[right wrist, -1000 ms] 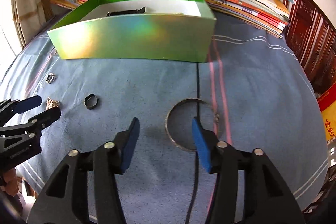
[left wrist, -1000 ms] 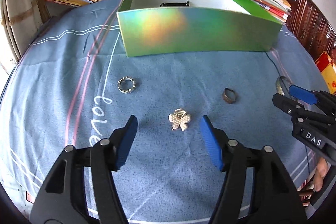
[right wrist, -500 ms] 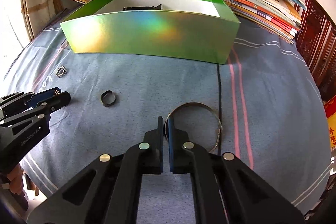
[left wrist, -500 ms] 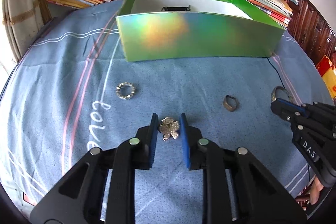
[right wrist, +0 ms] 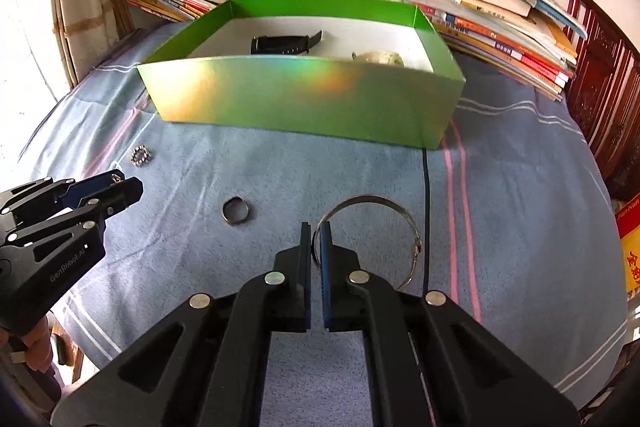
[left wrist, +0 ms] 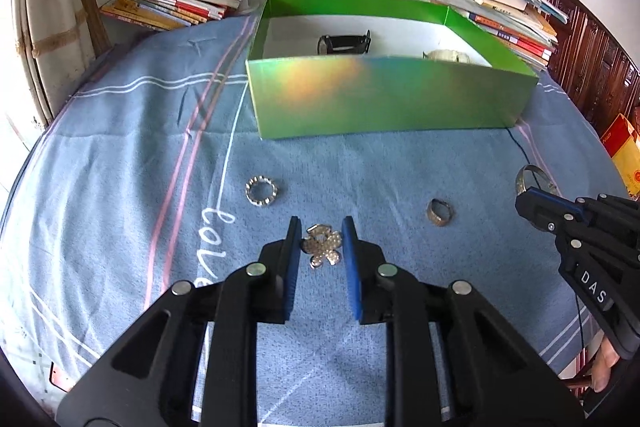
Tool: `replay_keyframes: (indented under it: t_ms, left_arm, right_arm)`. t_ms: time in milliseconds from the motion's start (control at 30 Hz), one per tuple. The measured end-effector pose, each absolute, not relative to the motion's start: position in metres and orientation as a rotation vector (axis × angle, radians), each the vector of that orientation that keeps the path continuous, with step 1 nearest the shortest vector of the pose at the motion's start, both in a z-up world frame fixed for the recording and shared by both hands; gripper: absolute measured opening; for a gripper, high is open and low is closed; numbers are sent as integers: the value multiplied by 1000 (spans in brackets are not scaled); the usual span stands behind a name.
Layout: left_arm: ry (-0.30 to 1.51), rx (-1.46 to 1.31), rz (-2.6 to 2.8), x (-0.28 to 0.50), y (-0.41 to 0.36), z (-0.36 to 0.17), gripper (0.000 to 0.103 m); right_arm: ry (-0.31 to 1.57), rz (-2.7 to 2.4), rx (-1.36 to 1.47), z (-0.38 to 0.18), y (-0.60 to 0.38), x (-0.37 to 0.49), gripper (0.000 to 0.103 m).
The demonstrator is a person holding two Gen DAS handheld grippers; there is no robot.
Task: Organize jewelry
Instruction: 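Grasp the flower brooch with the left tool while the right tool grasps the silver bangle, then carry the brooch and bangle into the green box and open both tools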
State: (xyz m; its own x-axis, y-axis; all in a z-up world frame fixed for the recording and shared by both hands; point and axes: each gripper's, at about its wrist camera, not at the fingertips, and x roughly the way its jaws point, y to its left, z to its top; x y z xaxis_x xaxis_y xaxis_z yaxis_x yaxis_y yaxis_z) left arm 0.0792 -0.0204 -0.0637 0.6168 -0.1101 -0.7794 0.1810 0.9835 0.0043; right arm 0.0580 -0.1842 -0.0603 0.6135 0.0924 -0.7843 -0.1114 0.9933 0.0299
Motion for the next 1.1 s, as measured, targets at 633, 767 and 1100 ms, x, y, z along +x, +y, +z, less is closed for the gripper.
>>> replay_keyframes:
  t_ms: [633,767,1100]
  left_arm:
    - [916,90,-178,77,-23,-72,21]
    - [914,85,-173,77,-21,-71,21]
    - [850,94,-195,89,-19,-35,21]
  right_arm:
    - [930,129,10,-74,-185,56,4]
    - [925,132,9,-73,-184,55,4]
    - [809,115,-22,-23,-185,67,4]
